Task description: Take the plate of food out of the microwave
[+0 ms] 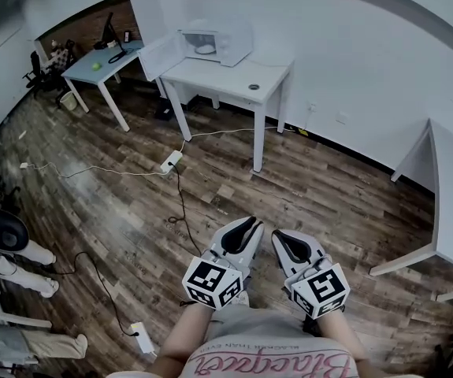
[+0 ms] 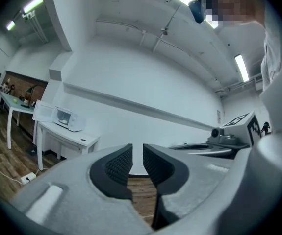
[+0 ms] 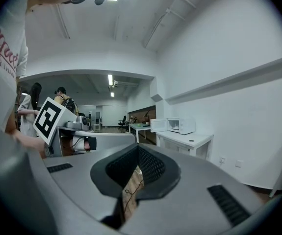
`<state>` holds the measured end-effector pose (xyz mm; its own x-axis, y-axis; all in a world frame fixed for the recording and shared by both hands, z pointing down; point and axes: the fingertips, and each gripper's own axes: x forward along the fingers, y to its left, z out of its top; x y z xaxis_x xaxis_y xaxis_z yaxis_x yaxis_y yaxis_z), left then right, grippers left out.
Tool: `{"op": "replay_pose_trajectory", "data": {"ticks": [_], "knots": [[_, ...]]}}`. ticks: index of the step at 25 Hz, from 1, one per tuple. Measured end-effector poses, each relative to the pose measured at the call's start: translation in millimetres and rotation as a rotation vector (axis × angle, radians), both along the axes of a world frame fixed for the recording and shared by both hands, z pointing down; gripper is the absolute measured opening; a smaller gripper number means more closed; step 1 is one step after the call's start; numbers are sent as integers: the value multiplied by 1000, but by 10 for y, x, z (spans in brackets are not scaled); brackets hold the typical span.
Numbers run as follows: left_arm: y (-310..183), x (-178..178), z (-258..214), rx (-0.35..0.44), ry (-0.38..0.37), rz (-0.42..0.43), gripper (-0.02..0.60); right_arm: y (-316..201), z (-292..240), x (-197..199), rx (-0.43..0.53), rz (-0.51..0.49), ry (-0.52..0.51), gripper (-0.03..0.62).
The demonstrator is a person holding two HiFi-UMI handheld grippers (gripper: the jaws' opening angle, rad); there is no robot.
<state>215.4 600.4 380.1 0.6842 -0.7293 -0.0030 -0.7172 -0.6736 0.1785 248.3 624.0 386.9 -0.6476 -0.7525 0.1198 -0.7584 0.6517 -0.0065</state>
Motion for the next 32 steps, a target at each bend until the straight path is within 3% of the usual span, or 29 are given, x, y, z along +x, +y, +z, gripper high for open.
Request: {"op": "replay_pose_trajectory", "data": {"ticks": [10, 26, 32], "knots": [[-453, -610, -110, 57, 28, -33, 29, -476, -61, -506, 19, -1, -1, 6], [-835, -866, -18, 22, 68, -82, 29, -877, 37, -808, -5, -68, -23, 6], [-1114, -945, -22, 30, 51, -109, 29, -1203, -6, -871, 19, -94, -46, 6]]}}
